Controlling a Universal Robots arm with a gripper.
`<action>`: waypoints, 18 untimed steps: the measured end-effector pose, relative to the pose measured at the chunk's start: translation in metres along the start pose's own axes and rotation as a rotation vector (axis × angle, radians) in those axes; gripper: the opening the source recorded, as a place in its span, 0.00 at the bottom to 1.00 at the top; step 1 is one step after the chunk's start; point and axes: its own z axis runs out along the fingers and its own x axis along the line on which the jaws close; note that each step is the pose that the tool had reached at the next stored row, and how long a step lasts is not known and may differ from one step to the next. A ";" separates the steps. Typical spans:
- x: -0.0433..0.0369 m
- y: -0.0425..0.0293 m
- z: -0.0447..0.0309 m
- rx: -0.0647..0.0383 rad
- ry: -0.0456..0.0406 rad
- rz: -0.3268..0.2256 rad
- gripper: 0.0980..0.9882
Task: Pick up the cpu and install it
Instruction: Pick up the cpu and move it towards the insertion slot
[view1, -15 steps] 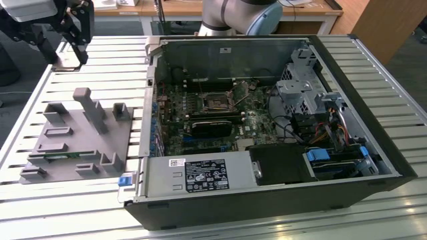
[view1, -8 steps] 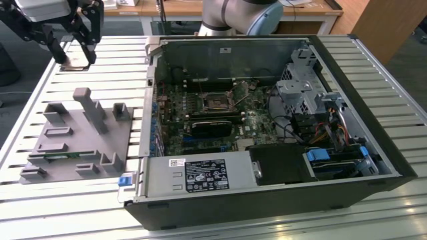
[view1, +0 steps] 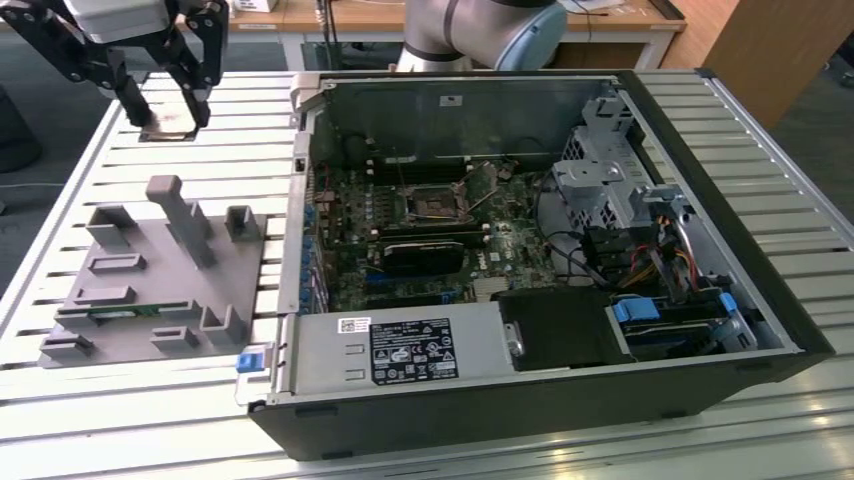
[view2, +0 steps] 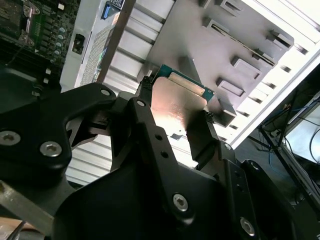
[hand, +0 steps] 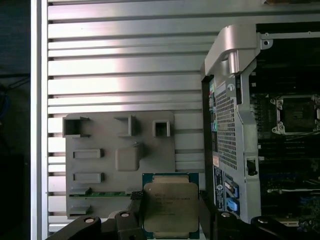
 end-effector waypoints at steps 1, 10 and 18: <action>-0.0021 0.0001 0.0000 0.000 0.0000 0.000 0.48; -0.0195 0.0015 -0.0002 0.000 0.0000 0.000 0.48; -0.0349 0.0027 -0.0003 0.000 0.0000 0.000 0.48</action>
